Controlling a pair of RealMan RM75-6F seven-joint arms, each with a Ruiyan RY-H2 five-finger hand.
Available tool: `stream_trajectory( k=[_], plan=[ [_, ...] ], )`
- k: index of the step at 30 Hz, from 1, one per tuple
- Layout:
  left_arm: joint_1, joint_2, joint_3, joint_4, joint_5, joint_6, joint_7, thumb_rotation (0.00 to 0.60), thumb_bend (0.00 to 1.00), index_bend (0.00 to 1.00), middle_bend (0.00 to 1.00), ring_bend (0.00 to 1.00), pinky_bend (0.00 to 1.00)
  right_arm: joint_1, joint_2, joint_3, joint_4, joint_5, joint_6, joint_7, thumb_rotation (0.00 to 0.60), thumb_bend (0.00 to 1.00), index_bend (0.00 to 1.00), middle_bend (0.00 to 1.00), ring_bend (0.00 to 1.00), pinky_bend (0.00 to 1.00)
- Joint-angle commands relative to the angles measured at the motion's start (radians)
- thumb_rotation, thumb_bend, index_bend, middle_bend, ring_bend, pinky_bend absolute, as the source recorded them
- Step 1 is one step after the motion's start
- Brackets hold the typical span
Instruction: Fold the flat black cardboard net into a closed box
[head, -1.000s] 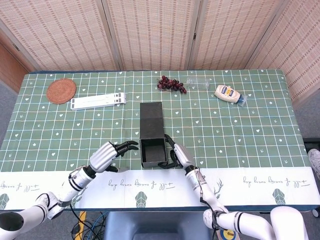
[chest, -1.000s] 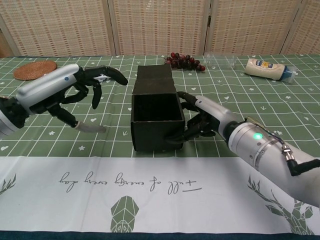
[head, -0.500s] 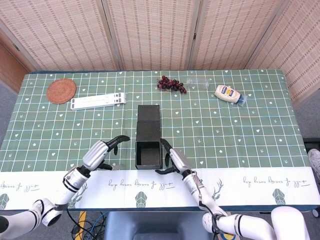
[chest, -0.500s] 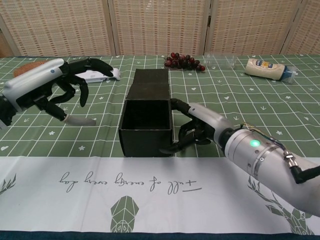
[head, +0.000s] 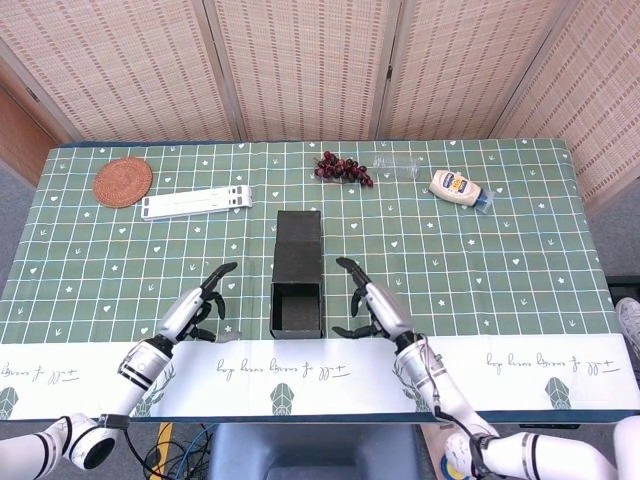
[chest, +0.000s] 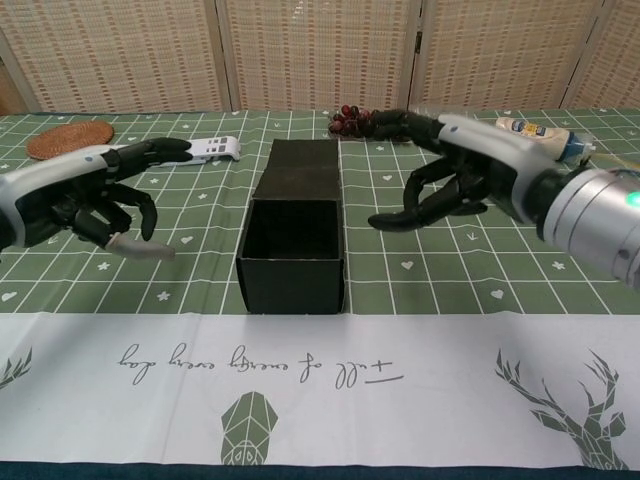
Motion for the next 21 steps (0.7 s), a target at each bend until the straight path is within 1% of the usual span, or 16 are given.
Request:
stream_trajectory(
  k=[1, 3, 6, 10, 16, 21],
  plan=[
    [-0.001, 0.036, -0.011, -0.051, -0.074, -0.112, -0.059, 0.6, 0.13, 0.0, 0.0, 0.56, 0.93, -0.004, 0.113, 0.067, -0.096, -0.024, 0.042, -0.03, 0.6, 0.19, 0.0, 0.0, 0.61, 1.0],
    [-0.003, 0.032, -0.018, -0.053, -0.094, -0.153, -0.081, 0.6, 0.13, 0.0, 0.0, 0.56, 0.93, -0.006, 0.154, 0.089, -0.124, -0.013, 0.054, -0.037, 0.6, 0.19, 0.0, 0.0, 0.61, 1.0],
    [-0.009, 0.017, -0.028, -0.044, -0.108, -0.203, -0.1, 0.6, 0.13, 0.0, 0.0, 0.56, 0.93, -0.012, 0.188, 0.103, -0.152, 0.004, 0.07, -0.035, 0.6, 0.19, 0.0, 0.0, 0.61, 1.0],
    [-0.021, -0.023, -0.044, -0.011, -0.109, -0.244, -0.102, 0.6, 0.13, 0.0, 0.0, 0.56, 0.93, -0.023, 0.208, 0.088, -0.17, 0.001, 0.082, -0.024, 0.6, 0.19, 0.0, 0.0, 0.61, 1.0],
    [-0.036, -0.09, -0.085, 0.041, -0.113, -0.271, -0.109, 0.6, 0.13, 0.0, 0.0, 0.55, 0.93, -0.034, 0.225, 0.067, -0.176, -0.009, 0.094, 0.006, 0.6, 0.19, 0.0, 0.0, 0.61, 1.0],
    [-0.049, -0.123, -0.107, 0.065, -0.097, -0.297, -0.152, 0.6, 0.13, 0.0, 0.0, 0.55, 0.93, -0.041, 0.237, 0.055, -0.175, -0.017, 0.104, 0.023, 0.6, 0.19, 0.0, 0.0, 0.61, 1.0]
  ],
)
